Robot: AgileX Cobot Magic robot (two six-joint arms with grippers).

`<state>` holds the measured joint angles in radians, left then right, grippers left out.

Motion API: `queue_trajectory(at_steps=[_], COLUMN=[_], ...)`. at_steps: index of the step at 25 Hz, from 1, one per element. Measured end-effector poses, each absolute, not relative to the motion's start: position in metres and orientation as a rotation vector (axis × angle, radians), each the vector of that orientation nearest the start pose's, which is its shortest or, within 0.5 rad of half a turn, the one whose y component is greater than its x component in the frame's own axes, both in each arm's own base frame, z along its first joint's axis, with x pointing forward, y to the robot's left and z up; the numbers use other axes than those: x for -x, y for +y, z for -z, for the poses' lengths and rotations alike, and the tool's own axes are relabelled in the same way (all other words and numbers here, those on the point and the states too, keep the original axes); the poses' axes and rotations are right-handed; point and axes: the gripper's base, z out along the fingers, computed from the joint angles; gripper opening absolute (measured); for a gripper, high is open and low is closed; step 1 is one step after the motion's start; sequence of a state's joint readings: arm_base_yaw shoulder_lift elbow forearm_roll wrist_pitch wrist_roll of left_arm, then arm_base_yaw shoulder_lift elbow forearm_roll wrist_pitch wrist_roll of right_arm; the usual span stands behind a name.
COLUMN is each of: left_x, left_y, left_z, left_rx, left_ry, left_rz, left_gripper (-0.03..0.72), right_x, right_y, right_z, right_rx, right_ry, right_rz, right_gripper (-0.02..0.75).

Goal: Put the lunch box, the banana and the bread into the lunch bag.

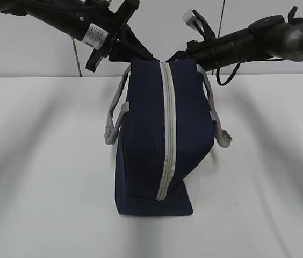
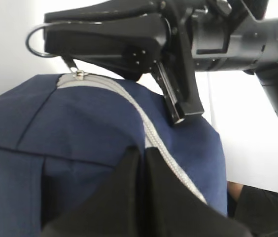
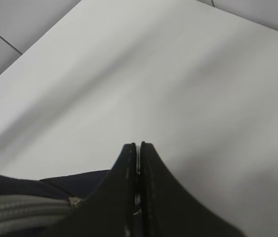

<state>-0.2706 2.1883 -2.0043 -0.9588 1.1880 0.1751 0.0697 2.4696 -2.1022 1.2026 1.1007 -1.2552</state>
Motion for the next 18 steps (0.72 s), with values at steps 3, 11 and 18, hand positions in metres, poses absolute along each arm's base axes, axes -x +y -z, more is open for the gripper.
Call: queue_trajectory(at_steps=[3,11,18], left_x=[-0.440,-0.439,-0.439], left_y=[-0.195,-0.196,-0.196], left_z=[-0.278,-0.284,-0.288], left_rx=[-0.276,-0.328,-0.366], left_ry=[2.579,2.552,2.549], left_rz=[1.356,1.352,1.316], left_gripper=[0.006,0.005,0.005], right_x=[-0.515,-0.511,-0.511], right_y=[0.112,0.108,0.110], right_z=[-0.180,-0.173,-0.177], right_rx=[0.905,0.940,0.904], right_ry=[2.011,2.126,2.109], right_rz=[-1.019,-0.989,-1.036], right_gripper=[-0.016,-0.016,-0.015])
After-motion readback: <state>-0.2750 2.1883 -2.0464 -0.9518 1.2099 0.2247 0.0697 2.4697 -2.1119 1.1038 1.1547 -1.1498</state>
